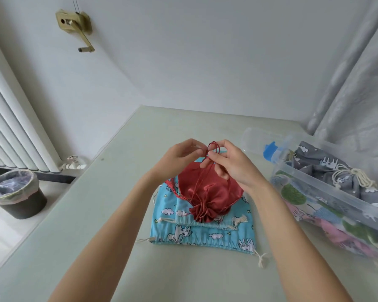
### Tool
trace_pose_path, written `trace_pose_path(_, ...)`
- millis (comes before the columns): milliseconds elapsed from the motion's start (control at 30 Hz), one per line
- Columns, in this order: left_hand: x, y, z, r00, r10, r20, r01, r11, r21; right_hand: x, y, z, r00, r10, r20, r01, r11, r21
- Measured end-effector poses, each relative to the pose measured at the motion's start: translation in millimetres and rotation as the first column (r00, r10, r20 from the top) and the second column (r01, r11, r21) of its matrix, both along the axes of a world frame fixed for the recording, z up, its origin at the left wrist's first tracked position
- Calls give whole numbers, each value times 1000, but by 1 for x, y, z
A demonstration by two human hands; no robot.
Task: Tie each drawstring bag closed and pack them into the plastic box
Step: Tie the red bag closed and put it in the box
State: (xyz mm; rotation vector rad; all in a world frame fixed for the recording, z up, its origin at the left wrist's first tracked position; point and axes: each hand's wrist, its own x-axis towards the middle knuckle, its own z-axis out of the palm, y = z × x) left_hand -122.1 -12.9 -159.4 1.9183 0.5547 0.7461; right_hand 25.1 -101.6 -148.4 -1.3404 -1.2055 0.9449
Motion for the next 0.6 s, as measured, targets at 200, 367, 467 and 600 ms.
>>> trace_pose_path(200, 13, 7, -4, 992, -76, -102, 83, 994, 68, 11, 2, 1, 1000, -28, -3, 28, 1000, 2)
trace_pose_path(367, 14, 16, -8, 979, -71, -189, 107, 976, 187, 21, 4, -4, 998, -47, 29, 48, 999, -4)
trace_pose_path(467, 5, 18, -2, 988, 52, -145, -5, 952, 306, 27, 4, -10, 992, -127, -19, 127, 992, 12)
trace_pose_path(600, -4, 6, 16, 997, -75, -23, 78, 985, 157, 32, 0, -7, 968, -17, -251, 31, 998, 50)
